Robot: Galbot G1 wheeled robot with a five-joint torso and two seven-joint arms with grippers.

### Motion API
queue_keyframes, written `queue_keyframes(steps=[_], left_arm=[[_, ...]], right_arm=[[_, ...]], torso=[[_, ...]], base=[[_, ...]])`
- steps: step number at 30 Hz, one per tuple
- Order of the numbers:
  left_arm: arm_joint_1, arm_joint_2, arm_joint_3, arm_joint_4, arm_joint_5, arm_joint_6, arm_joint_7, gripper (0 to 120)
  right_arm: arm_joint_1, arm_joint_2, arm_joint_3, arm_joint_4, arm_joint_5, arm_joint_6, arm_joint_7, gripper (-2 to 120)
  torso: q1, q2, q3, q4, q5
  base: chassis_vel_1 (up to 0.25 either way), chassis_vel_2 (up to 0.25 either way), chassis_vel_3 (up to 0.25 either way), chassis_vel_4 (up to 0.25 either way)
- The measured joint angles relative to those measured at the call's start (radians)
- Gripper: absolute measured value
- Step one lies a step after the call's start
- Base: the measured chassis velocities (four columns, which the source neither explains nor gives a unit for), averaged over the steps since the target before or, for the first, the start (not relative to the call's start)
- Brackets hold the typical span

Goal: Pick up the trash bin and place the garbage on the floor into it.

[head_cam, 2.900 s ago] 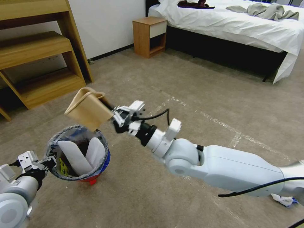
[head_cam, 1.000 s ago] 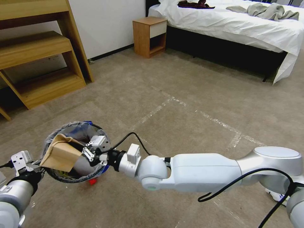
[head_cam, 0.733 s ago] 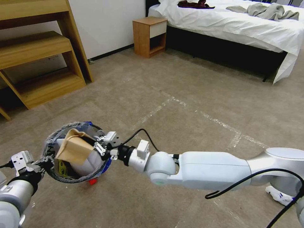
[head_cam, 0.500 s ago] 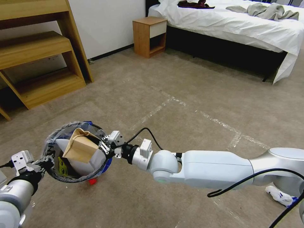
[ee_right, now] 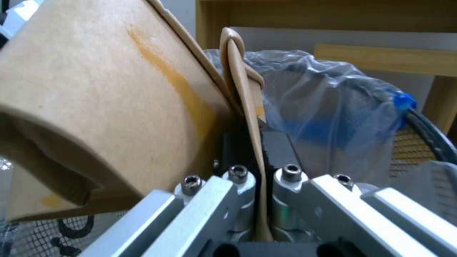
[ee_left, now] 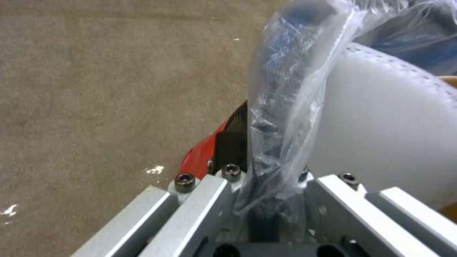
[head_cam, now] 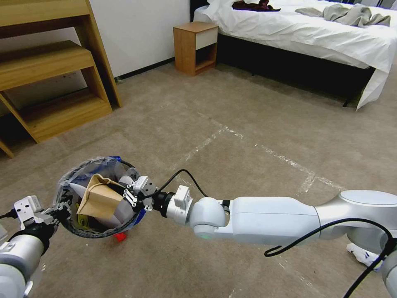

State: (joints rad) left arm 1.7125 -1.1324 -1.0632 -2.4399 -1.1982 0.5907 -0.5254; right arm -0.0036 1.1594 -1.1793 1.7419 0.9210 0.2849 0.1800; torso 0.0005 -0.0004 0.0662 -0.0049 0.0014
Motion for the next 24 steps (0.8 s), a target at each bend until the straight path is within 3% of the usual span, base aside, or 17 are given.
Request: queue_keyframes(steps=[24], left_arm=[[0.006,-0.007,-0.001,-0.008,0.003,-0.006,0.0,1]], right_arm=[[0.024,0.047,-0.028,-0.08,-0.099,0.01,-0.024,0]], torso=[[0.0,0.0,0.0,0.0,0.0]], base=[[0.0,0.0,0.0,0.0]])
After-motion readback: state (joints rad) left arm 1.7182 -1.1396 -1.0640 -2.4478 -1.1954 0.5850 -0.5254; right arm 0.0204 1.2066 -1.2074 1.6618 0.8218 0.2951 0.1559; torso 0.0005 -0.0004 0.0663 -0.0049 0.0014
